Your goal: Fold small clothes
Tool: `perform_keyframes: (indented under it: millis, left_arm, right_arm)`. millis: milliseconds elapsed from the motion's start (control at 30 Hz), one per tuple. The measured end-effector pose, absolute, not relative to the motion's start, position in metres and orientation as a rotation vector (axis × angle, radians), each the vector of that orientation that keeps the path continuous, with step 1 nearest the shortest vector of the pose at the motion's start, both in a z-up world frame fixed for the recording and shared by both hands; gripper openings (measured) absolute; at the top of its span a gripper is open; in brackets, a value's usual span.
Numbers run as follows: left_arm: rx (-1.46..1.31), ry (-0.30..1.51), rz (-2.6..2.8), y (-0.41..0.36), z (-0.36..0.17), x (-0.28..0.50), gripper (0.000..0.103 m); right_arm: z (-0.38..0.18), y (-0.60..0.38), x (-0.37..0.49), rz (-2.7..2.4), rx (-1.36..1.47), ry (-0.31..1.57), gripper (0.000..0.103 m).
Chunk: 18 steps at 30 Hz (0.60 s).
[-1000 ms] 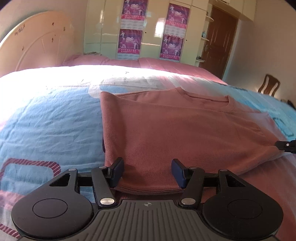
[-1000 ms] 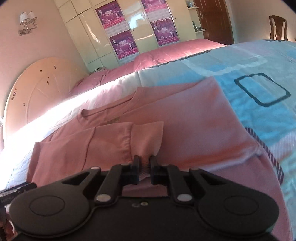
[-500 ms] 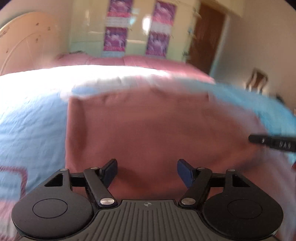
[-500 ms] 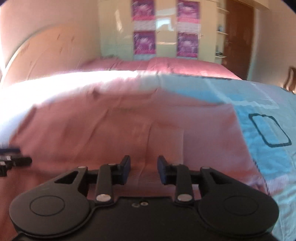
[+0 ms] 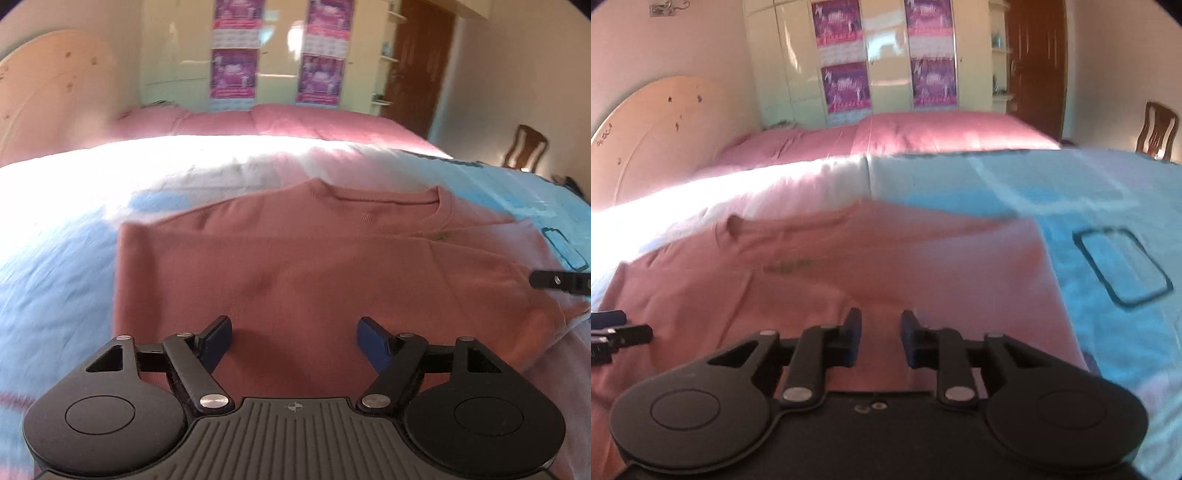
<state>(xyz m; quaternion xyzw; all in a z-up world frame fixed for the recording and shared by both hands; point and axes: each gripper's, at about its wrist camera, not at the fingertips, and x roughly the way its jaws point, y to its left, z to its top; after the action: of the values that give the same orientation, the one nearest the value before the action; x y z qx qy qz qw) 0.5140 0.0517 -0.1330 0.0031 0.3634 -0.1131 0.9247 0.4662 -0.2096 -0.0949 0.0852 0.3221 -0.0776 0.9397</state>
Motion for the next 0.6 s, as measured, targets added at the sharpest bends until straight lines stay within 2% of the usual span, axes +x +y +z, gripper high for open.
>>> perform_keyframes:
  millis: [167, 267, 300, 367, 600]
  left_arm:
    - [-0.060, 0.761, -0.219, 0.031, -0.131, 0.481, 0.074]
    - [0.063, 0.775, -0.233, -0.009, -0.136, 0.468, 0.075]
    - [0.078, 0.785, -0.223, -0.016, -0.140, 0.467, 0.079]
    - [0.083, 0.776, -0.189, -0.022, -0.144, 0.464, 0.082]
    - [0.085, 0.788, -0.125, -0.030, -0.142, 0.467, 0.083]
  right_arm:
    - [-0.094, -0.194, 0.445, -0.090, 0.132, 0.654, 0.025]
    - [-0.098, -0.170, 0.432, -0.036, 0.068, 0.663, 0.028]
    - [-0.104, -0.167, 0.434, -0.044, 0.045, 0.685, 0.028]
    - [-0.110, -0.169, 0.432, -0.029, 0.031, 0.681, 0.028]
    - [-0.113, -0.172, 0.428, 0.009, 0.011, 0.662, 0.028]
